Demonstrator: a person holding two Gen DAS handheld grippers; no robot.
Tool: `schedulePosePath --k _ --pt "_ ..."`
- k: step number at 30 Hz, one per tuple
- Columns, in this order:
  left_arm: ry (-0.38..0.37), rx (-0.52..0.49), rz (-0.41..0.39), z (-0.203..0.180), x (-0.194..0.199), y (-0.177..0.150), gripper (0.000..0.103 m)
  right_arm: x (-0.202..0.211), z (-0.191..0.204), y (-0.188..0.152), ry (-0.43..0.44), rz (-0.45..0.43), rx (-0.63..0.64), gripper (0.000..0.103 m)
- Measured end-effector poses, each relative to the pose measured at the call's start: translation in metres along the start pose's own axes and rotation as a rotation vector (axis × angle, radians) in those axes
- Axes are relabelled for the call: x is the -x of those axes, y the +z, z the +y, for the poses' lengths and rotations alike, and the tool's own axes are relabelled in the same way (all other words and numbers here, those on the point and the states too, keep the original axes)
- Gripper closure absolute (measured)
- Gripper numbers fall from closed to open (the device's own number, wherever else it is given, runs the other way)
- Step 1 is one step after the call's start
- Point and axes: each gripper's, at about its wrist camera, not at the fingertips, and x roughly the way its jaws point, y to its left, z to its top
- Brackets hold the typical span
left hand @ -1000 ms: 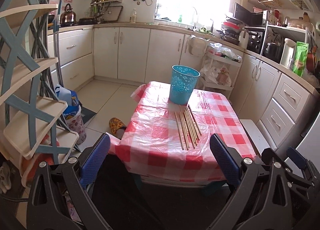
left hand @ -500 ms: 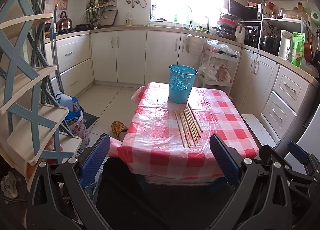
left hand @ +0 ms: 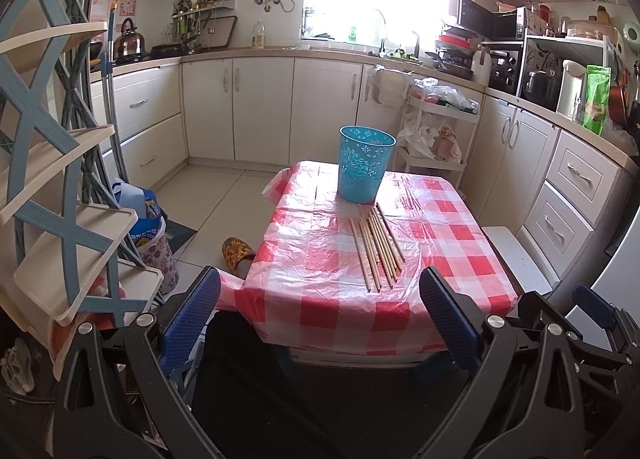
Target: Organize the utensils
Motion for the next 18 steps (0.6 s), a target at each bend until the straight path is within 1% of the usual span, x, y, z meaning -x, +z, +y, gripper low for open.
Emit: schedulePosePath --k 18 --pt "-0.001 0.004 0.008 0.0009 -0.0019 -0.0028 0.007 -0.0009 0.0039 -0.0032 0.002 0.005 0.004 0.007"
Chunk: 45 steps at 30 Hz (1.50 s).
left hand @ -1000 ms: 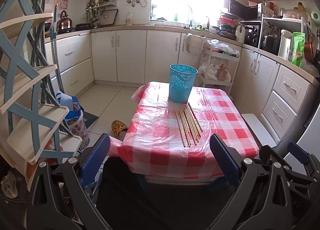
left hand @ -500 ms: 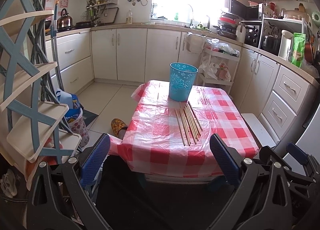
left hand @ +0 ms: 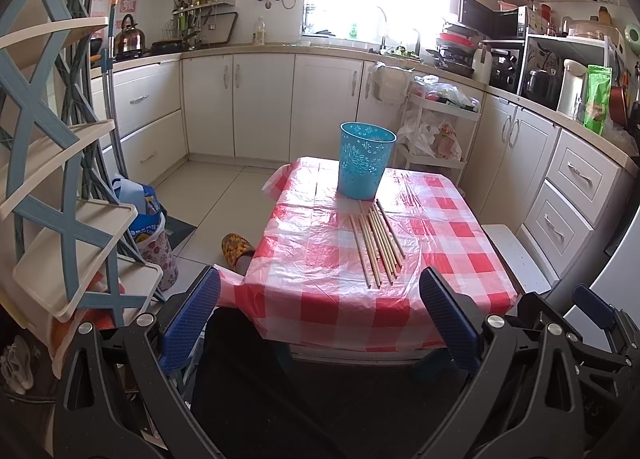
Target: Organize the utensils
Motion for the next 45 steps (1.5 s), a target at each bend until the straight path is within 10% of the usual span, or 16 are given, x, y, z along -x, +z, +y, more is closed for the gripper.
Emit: schedulePosePath --k 33,45 --pt "-0.014 0.0 0.023 0.0 -0.007 -0.003 0.007 -0.002 0.005 -0.003 0.019 0.018 0.008 0.007" --pt "-0.022 0.032 0.134 0.022 -0.069 0.004 0.007 -0.061 -0.004 0.013 -0.01 0.093 0.062 0.007"
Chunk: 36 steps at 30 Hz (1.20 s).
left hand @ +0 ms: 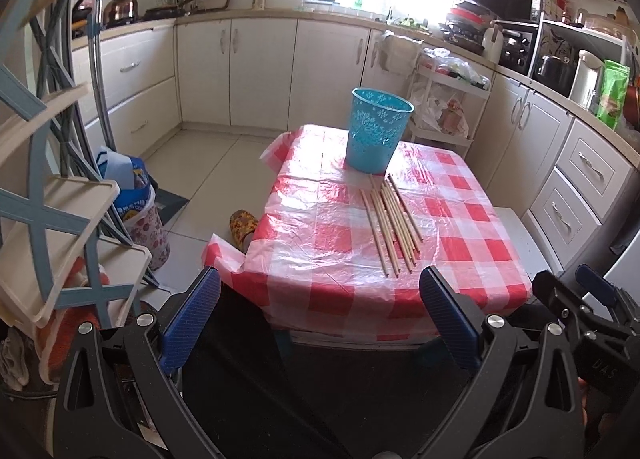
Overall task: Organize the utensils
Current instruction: 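Lower the right tool to one wooden stick and close its fingers on it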
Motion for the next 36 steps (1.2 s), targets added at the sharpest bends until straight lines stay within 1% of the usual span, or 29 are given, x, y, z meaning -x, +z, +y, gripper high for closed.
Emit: schedulePosePath --k 4,10,11,12,15,17,19,20,22,24,28,32,34,35,36 --pt "0.002 0.029 0.046 0.005 -0.036 0.009 0.007 -0.043 -0.006 0.007 -0.015 0.07 0.034 0.007" --pt "-0.003 0.023 0.101 0.002 -0.087 0.022 0.007 -0.121 -0.018 0.035 0.021 0.134 0.063 0.008" --pt "-0.004 0.021 0.109 0.0 -0.094 0.023 0.007 -0.135 -0.02 0.04 0.02 0.143 0.069 0.012" --pt "-0.006 0.018 0.118 -0.002 -0.102 0.024 0.007 -0.15 -0.021 0.045 0.021 0.156 0.076 0.023" --pt "-0.006 0.011 0.142 -0.004 -0.122 0.03 0.007 -0.197 -0.026 0.064 0.023 0.206 0.087 0.041" --pt "-0.008 0.012 0.16 -0.007 -0.137 0.034 0.007 -0.228 -0.027 0.076 0.025 0.232 0.098 0.05" --pt "-0.01 0.012 0.176 -0.009 -0.151 0.038 0.007 -0.256 -0.026 0.085 0.024 0.255 0.111 0.055" --pt "-0.01 0.01 0.182 -0.011 -0.157 0.04 0.007 -0.269 -0.024 0.089 0.023 0.266 0.118 0.062" --pt "-0.008 0.004 0.195 -0.013 -0.173 0.043 0.007 -0.293 -0.022 0.095 0.028 0.29 0.139 0.065" --pt "-0.007 0.004 0.209 -0.014 -0.187 0.046 0.007 -0.318 -0.022 0.099 0.031 0.323 0.145 0.071" --pt "0.003 0.013 0.226 -0.014 -0.211 0.053 0.007 -0.353 -0.022 0.101 0.039 0.376 0.145 0.078" --pt "0.017 0.019 0.234 -0.014 -0.23 0.061 0.007 -0.368 -0.02 0.101 0.059 0.395 0.159 0.083" --pt "0.019 0.02 0.236 -0.014 -0.238 0.065 0.007 -0.37 -0.019 0.101 0.067 0.386 0.169 0.083" --pt "0.02 0.018 0.237 -0.016 -0.243 0.067 0.007 -0.371 -0.019 0.101 0.071 0.384 0.174 0.084" --pt "0.017 0.014 0.236 -0.019 -0.247 0.069 0.007 -0.371 -0.019 0.1 0.076 0.385 0.175 0.09"
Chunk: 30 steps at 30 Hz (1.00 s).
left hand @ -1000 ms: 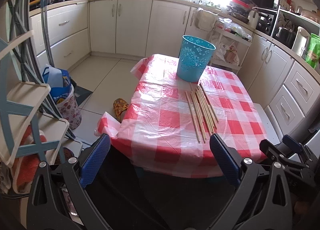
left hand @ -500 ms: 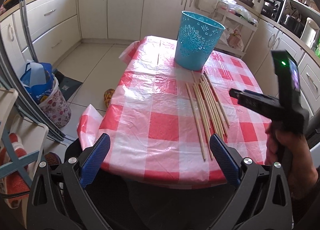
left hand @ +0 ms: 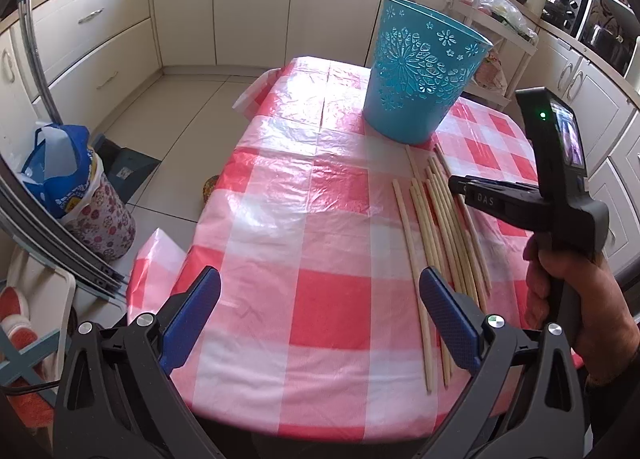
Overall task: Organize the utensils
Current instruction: 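Lower the right tool to one wooden stick and close its fingers on it, then grasp a wooden stick with the left tool while the right tool holds its stick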
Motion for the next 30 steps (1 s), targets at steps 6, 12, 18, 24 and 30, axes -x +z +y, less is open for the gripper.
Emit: schedulePosePath --k 6,12,18,24,30 --pt "0.007 -0.057 -0.004 -0.024 -0.027 0.014 0.007 0.013 -0.01 -0.014 0.017 0.022 -0.032 0.097" --pt "0.023 -0.088 0.002 -0.042 -0.054 0.022 0.009 0.038 -0.029 -0.044 0.063 0.016 -0.14 0.097" --pt "0.05 -0.109 0.037 -0.051 -0.079 0.025 0.025 0.049 -0.036 -0.06 0.095 0.008 -0.184 0.097" --pt "0.063 -0.161 0.02 -0.063 -0.086 0.027 0.032 0.047 -0.037 -0.059 0.097 0.009 -0.185 0.097" --pt "0.03 -0.197 0.004 -0.066 -0.091 0.028 0.067 0.045 -0.033 -0.057 0.064 0.008 -0.145 0.092"
